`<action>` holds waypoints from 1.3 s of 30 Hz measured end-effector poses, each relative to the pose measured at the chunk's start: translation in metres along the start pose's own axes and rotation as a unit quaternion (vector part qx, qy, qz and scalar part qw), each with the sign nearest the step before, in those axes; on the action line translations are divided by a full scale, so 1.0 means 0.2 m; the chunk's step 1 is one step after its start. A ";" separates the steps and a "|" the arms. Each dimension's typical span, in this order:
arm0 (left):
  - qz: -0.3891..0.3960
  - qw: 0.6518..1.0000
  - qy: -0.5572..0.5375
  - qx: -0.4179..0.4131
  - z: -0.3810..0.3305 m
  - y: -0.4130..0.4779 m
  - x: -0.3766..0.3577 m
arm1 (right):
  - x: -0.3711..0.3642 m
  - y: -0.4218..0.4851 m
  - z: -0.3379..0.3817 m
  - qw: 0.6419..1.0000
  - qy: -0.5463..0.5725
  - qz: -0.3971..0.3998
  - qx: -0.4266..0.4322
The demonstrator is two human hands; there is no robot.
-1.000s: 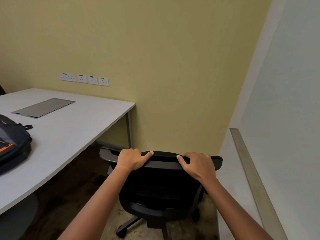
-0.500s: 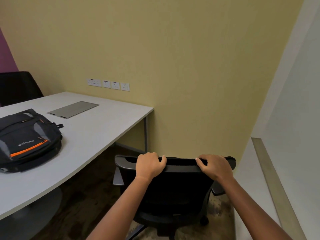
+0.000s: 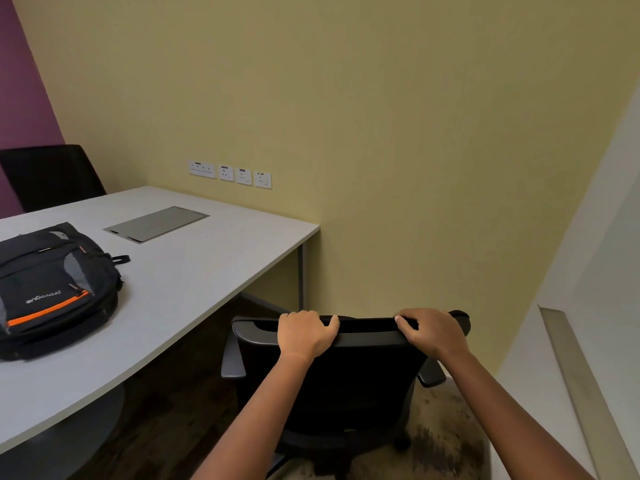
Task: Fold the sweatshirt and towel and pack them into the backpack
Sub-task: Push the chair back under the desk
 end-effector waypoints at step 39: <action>-0.010 0.974 0.050 0.222 -0.10 1.36 -0.22 | -0.40 1.72 -0.42 0.988 0.030 -0.032 0.145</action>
Point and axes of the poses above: each hand's wrist, its own y-axis towards the middle knuckle, its own x-axis out of the back of the hand, z = x × y, the point moved 4 cm from there along y, towards the middle knuckle, and after that the axes turned 2 degrees about -y, right-handed, at the moved point
